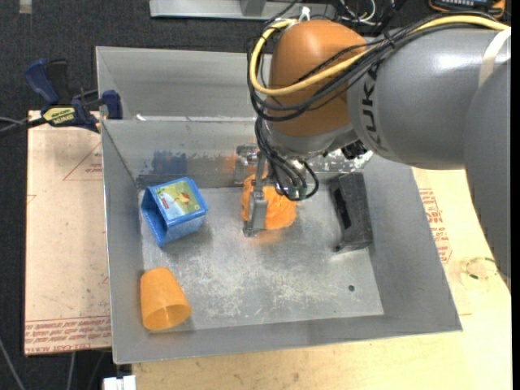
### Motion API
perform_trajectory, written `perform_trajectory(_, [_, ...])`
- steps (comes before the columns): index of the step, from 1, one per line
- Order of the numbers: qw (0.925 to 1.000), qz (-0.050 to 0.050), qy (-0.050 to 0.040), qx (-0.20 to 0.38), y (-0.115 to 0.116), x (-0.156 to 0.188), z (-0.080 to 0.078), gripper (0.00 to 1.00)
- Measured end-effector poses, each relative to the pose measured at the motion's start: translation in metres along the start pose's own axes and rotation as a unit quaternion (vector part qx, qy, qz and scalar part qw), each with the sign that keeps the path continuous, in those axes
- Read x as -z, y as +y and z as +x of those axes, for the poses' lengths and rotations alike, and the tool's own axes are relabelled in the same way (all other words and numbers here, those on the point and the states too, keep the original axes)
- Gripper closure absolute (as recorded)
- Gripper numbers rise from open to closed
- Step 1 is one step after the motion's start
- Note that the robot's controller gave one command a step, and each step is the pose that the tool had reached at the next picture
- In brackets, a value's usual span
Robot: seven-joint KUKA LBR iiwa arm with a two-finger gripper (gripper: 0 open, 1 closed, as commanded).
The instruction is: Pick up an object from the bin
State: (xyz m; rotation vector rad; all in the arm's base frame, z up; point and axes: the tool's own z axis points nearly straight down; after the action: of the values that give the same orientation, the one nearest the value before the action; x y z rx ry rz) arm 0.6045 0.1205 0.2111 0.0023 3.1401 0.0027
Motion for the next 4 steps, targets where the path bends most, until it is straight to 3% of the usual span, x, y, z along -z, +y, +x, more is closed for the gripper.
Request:
perform_trajectory(1, [1.0000, 0.000, 0.0000, 0.000, 0.000, 0.000, 0.000, 0.00])
perform_trajectory(2, [0.9996, -0.002, -0.0030, 0.027, -0.027, -0.018, 0.010, 0.00])
perform_trajectory(3, [0.9975, 0.001, 0.0037, 0.070, -0.064, -0.012, 0.027, 0.00])
perform_trajectory(4, [0.9979, 0.001, -0.0055, 0.064, -0.033, -0.009, -0.002, 0.00])
